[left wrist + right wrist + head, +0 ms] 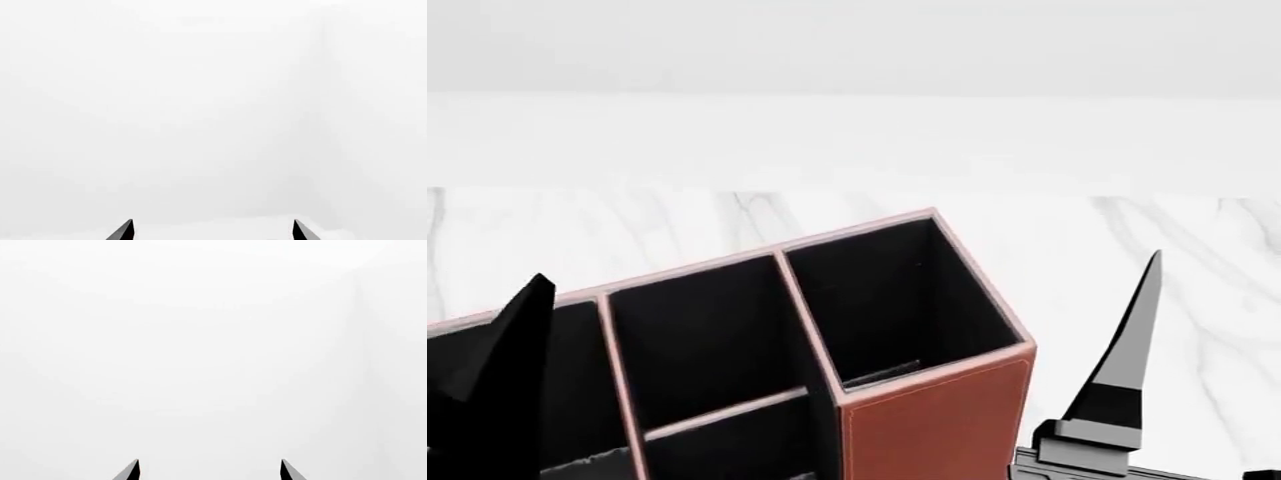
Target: Pick up the book and place it in the front compartment of the caddy.
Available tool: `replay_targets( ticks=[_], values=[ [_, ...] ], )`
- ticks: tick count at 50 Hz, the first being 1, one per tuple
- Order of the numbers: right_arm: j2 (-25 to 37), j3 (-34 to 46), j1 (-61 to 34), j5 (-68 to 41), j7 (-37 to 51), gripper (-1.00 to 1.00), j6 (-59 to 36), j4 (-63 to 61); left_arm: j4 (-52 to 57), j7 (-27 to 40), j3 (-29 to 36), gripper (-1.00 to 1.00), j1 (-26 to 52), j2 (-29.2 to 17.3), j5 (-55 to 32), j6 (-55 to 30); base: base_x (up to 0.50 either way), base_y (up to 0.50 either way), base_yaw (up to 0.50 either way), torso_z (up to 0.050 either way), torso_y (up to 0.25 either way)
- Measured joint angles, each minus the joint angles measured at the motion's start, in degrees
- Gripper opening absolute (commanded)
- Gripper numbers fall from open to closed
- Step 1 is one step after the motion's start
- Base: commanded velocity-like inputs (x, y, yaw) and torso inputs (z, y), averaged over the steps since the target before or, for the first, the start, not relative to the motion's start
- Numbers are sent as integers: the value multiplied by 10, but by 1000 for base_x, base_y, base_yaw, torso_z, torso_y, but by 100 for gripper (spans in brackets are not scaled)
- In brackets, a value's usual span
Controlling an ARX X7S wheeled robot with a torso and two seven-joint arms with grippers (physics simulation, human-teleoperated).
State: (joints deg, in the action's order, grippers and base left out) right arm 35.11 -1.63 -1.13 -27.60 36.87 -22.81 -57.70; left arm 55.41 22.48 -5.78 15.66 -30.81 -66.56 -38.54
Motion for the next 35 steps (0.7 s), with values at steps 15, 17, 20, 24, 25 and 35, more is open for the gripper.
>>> replay_targets(
  ticks=[15,17,20,24,25,35],
  values=[
    [12,2,-2,-5,8,100,0,-3,-15,-9,66,100,106,-68,-172,-76,0,0,0,0,0],
    [14,2,-2,-7,10,100,0,-4,-15,-13,77,100,117,-74,-186,-86,0,0,0,0,0],
    [17,1,-3,-9,13,100,-1,-5,-14,-17,94,100,132,-80,-203,-101,0,0,0,0,0],
    [21,1,-3,-11,16,100,0,-7,-12,-22,115,100,148,-86,-220,-120,0,0,0,0,0],
    [22,1,-3,-12,17,100,0,-7,-11,-23,121,100,152,-87,-224,-125,0,0,0,0,0],
    [31,7,-4,-11,24,100,3,-7,-12,-28,182,100,200,-85,-245,-178,0,0,0,0,0]
  ],
)
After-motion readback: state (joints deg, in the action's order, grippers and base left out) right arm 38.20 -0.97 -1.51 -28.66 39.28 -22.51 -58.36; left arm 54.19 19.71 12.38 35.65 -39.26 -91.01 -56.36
